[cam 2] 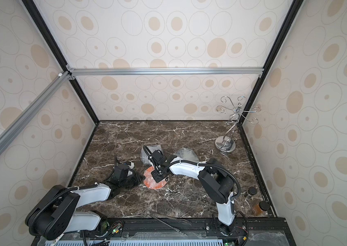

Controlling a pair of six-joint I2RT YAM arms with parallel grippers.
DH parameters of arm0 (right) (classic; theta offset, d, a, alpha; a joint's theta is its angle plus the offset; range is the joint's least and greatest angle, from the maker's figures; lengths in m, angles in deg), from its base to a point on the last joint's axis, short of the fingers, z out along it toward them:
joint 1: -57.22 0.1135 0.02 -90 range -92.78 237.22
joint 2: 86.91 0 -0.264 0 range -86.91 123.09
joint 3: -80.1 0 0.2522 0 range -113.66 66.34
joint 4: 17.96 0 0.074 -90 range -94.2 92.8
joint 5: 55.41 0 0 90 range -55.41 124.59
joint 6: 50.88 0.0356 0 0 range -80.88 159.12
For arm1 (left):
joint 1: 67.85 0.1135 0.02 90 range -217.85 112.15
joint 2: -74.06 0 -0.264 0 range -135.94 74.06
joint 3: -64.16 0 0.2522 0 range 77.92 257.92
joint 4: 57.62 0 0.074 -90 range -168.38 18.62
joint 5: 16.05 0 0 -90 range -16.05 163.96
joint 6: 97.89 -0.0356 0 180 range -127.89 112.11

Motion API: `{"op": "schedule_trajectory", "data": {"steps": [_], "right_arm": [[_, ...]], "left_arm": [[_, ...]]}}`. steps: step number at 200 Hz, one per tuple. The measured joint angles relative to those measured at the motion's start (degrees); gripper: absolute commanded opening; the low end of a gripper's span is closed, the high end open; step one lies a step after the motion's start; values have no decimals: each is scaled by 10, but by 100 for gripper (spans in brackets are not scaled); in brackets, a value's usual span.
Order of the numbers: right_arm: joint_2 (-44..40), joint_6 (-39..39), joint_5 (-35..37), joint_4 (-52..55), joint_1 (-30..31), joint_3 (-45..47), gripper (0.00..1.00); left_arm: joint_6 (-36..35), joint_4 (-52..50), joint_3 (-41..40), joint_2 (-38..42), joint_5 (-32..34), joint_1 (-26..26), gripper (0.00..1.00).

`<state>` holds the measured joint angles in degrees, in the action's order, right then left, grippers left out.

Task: Unpack dinner plates from bubble wrap
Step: Unwrap the bubble wrap at the center of the board.

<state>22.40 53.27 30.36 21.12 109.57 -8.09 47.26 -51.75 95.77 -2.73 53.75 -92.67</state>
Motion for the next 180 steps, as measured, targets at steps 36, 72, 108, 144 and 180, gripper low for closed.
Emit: {"op": "schedule_trajectory", "data": {"steps": [36,72,108,144,180], "right_arm": [[-15,8,-12,0,0,0,0],[-40,20,-33,-6,-10,7,0],[-69,34,-61,-21,-31,28,0],[-82,48,-85,-35,-47,50,0],[-88,67,-110,-55,-56,68,0]], "left_arm": [[2,0,-4,0,3,0,14],[2,0,-7,0,4,0,14],[2,3,-7,3,4,0,13],[2,8,-7,3,3,0,13],[1,8,-8,3,4,0,12]]}}
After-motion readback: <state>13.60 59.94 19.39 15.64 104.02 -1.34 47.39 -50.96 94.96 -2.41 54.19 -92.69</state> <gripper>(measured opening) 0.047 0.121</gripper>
